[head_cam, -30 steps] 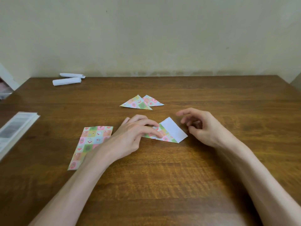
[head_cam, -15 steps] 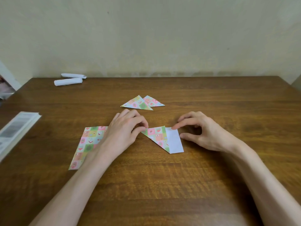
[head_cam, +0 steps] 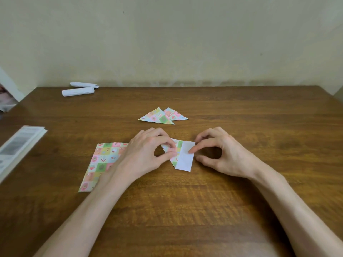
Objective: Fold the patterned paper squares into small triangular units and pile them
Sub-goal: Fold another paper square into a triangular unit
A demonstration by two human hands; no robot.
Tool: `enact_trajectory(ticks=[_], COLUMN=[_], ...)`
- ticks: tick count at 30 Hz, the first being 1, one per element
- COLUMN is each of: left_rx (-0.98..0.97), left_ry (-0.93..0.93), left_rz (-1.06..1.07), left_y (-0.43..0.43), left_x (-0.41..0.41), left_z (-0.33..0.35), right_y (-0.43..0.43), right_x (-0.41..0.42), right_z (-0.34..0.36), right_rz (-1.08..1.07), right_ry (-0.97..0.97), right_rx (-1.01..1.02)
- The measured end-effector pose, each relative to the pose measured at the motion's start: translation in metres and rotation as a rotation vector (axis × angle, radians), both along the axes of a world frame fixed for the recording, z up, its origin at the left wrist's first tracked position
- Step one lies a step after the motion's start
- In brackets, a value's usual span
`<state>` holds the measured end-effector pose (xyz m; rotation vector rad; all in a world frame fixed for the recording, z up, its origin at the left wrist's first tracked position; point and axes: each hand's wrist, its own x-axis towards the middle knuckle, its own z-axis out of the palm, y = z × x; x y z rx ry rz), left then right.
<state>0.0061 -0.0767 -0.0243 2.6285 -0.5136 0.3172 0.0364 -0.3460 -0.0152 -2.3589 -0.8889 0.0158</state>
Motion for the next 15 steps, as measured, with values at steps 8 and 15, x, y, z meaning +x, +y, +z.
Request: enact_trajectory(ticks=[8,15], left_rx=[0.0,-0.024], left_ry=[0.014,0.017], left_rz=[0.044,0.041], left_y=[-0.002,-0.004], left_x=[0.0,-0.002], left_z=[-0.001,0.0], right_y=[0.012,0.014], right_x=[-0.011,-0.009], right_z=[0.006,0.001], right_rz=[-0.004,0.028], right_ry=[-0.093,-0.06], right_rx=[-0.039,0.006])
